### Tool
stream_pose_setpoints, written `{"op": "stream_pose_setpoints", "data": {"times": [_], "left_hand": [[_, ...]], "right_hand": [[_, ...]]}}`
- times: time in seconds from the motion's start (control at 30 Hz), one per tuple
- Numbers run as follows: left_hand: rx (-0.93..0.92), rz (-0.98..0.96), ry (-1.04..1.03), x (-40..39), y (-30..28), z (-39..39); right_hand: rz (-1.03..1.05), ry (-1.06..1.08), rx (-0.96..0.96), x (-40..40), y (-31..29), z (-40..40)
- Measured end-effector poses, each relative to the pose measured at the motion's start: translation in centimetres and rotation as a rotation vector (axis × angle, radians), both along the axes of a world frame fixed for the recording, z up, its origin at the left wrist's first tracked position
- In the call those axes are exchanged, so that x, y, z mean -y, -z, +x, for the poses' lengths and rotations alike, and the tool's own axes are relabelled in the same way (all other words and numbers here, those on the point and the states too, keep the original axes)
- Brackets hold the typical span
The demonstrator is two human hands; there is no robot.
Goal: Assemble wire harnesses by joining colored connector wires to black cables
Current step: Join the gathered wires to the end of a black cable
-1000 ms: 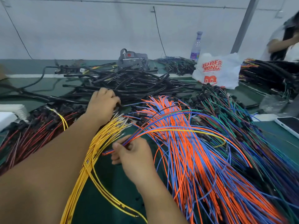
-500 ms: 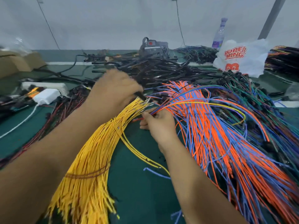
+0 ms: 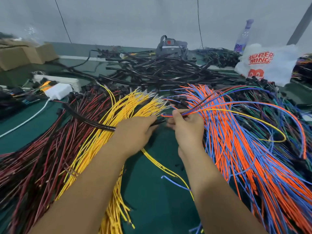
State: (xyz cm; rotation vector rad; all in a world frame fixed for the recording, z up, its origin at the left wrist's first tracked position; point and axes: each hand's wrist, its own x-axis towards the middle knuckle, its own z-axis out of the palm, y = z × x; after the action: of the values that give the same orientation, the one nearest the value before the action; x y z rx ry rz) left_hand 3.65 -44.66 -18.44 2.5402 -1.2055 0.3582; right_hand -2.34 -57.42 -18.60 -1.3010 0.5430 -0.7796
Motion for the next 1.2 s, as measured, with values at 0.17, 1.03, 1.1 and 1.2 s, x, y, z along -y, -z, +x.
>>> {"op": "stream_pose_setpoints", "data": {"times": [0.17,1.03,1.1,1.2], "left_hand": [[0.018,-0.072,0.006,-1.3,-0.6,0.0],[-0.646,-0.693,0.042,-1.3,-2.6,-0.5],[-0.638,-0.692,0.022,-1.3,-2.5,-0.4],[-0.622,-0.684,0.009,-1.3,-2.4,-0.4]], "right_hand": [[-0.002,-0.015,0.031,-0.1,-0.2,-0.2],[-0.216,-0.256,0.073,-1.1,-0.5,-0.5],[-0.201,-0.287,0.074,-1.1,-0.4,-0.5],[-0.213,-0.342,0.052,-1.1,-0.3,-0.6]]}}
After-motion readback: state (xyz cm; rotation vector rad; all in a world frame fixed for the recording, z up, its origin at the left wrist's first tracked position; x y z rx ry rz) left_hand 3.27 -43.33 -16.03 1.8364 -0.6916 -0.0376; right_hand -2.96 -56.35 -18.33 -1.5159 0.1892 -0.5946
